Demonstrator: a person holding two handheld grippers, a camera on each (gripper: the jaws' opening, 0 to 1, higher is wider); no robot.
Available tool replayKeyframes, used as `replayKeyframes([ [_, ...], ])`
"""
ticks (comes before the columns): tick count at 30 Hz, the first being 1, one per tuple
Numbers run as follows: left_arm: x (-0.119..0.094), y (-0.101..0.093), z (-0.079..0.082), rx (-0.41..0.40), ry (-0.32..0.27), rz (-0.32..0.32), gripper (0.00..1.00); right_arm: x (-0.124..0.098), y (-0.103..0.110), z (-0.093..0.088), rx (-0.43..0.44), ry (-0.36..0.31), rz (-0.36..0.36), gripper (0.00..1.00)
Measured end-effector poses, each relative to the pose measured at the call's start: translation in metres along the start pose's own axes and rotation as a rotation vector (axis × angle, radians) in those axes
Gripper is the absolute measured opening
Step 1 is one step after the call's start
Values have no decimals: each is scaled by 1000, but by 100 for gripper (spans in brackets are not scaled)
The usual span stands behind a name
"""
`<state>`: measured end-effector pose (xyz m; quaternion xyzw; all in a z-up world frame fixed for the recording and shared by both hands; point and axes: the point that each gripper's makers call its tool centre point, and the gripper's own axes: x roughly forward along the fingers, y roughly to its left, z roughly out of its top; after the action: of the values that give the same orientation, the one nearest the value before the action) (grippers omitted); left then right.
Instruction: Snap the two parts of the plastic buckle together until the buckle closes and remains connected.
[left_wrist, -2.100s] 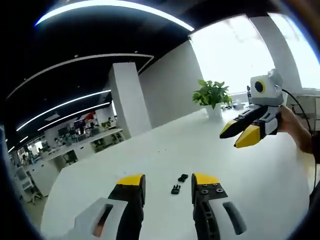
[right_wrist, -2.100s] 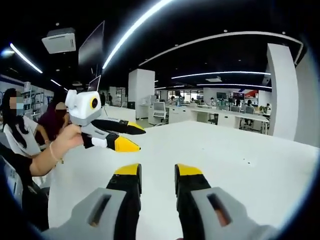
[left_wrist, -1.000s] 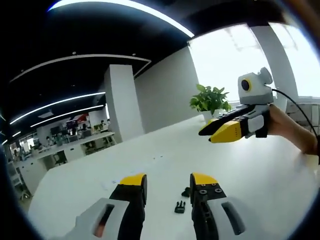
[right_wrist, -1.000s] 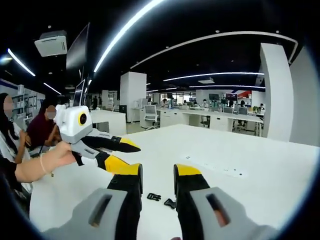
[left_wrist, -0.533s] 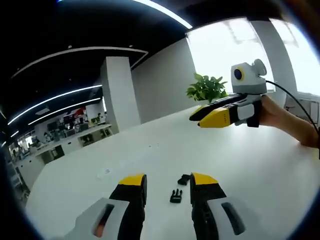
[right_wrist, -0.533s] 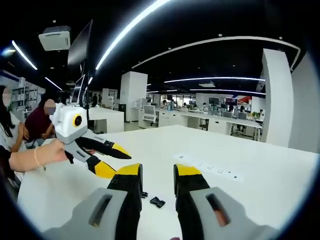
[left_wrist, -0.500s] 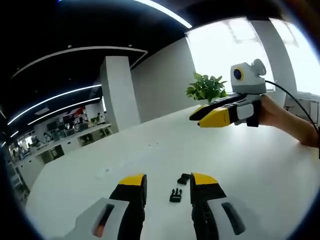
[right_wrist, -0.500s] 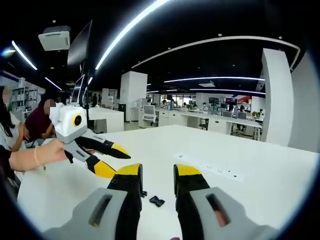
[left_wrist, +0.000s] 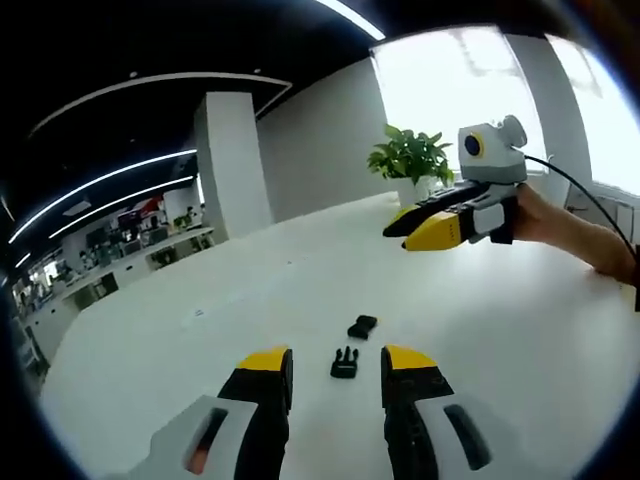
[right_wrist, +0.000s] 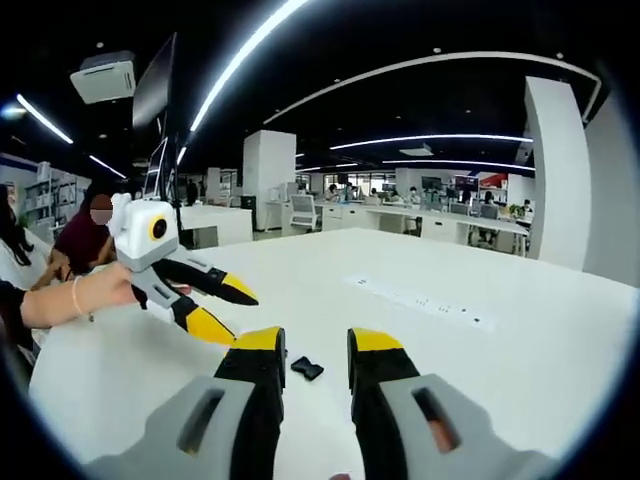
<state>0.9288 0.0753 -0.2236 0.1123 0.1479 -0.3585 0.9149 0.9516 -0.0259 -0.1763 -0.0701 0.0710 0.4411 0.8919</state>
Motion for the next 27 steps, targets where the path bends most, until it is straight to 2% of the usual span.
replayKeyframes([
  [14, 13, 1, -7, -90, -19, -34, 30, 3, -13, -11, 53, 6, -6, 24],
  [22, 17, -6, -23, -99, 36, -25, 30, 4, -14, -16, 61, 18, -14, 24],
  [27, 17, -10, -21, -148, 10, -36, 30, 6, -13, -17, 70, 17, -9, 24],
])
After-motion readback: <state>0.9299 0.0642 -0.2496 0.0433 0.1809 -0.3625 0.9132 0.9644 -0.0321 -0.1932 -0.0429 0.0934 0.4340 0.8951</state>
